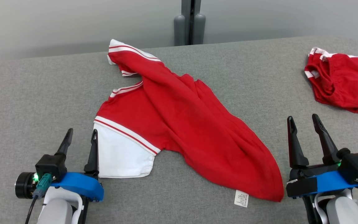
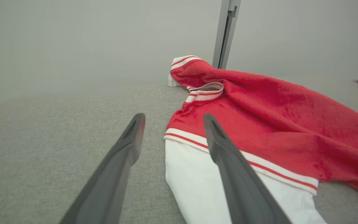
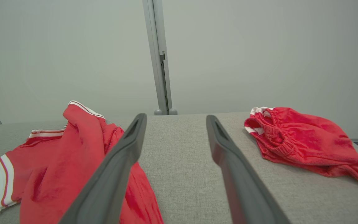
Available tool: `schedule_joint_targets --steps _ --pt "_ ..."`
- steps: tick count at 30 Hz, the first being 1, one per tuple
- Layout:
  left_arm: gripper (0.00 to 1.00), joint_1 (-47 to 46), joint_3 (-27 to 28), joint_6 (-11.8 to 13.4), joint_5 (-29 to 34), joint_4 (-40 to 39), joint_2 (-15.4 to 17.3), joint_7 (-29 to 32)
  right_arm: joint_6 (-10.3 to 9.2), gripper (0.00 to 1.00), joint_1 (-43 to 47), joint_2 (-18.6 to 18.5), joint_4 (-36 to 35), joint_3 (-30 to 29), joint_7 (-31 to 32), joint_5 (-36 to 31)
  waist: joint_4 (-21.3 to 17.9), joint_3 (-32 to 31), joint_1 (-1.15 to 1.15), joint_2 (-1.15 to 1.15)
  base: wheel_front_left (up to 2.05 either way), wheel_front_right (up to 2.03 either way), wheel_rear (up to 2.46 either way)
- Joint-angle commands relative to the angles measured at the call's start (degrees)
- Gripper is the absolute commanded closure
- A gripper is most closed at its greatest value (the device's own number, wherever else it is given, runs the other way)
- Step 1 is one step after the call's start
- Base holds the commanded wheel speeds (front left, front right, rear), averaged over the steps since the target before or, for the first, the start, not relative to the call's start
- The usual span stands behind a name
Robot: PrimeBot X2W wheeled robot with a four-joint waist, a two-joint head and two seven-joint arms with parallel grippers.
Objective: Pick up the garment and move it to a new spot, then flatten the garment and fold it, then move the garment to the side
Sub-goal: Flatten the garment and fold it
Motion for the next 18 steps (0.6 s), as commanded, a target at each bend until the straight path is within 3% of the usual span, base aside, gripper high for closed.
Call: schedule_joint_targets --steps 1,18 --pt "0.0 -0.94 -0.23 -0.32 -0.32 1.52 0.4 -0.19 0.01 0.0 0.21 -0.2 0.07 -0.06 -0.17 -0.08 -0.16 0.14 0.0 0.0 0.0 0.0 0.0" --pt "0.0 -5.05 -5.79 -0.88 -2.54 20.59 0.47 0.0 0.01 0.0 -0.99 0.02 0.27 -0.41 -0.17 -0.1 -1.26 1.6 0.0 0.0 0.0 0.0 0.0"
